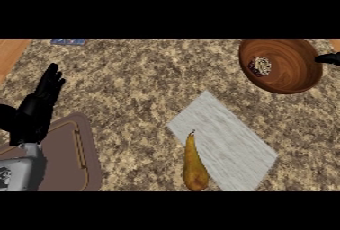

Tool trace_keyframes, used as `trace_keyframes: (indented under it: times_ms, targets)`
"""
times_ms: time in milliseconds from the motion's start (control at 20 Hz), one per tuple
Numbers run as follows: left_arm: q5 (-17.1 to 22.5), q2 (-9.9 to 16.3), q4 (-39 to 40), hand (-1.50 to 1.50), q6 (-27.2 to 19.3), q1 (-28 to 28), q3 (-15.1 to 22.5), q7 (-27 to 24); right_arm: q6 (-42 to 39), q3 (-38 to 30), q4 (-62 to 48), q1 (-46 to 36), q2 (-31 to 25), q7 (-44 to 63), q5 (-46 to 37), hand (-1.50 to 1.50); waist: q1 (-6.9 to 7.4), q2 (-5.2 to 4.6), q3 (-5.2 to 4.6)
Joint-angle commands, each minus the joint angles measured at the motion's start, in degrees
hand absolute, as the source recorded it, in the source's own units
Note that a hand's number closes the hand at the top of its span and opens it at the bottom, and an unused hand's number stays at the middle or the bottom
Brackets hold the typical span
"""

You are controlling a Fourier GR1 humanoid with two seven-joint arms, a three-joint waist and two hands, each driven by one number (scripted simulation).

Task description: Pick the cupcake from the placemat and place it in the bowl

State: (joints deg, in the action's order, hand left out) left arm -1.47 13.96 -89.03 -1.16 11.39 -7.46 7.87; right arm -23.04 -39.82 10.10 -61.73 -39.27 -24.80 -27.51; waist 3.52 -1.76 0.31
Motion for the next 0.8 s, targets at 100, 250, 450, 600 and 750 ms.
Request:
trace_keyframes:
  times_ms: [100, 250, 450, 600, 750]
  targets:
    - [0.2, 1.0, 0.3, 0.0, 0.6, 0.7, -0.8, -0.5, -9.5, -2.2, -1.9, 4.2, -8.5, -1.0, 2.1, -1.5, 0.41, -0.6, 0.14]
    - [-1.7, -2.5, 0.6, 0.0, -2.1, 1.2, 1.9, 0.8, -13.5, -3.3, -2.7, 6.2, -10.5, -1.9, 3.2, -1.5, -0.37, -0.59, 0.19]
    - [-0.5, -0.8, -0.8, 0.0, -0.9, 1.0, 0.4, 0.6, -20.2, -4.5, -3.8, 9.5, -12.4, -3.5, 4.7, -1.5, 0.22, -0.48, 0.31]
    - [-1.0, -1.6, -1.0, 0.0, -0.9, -1.1, 1.3, -0.3, -23.2, -6.1, -3.4, 9.4, -14.8, -3.0, 6.6, -1.5, 0.41, -0.33, 0.33]
    - [-0.2, -1.5, -0.1, 0.0, -0.6, 0.2, 0.7, 0.3, -24.0, -6.7, -2.8, 9.7, -13.6, -3.3, 7.6, -1.5, 0.53, -0.61, 0.39]
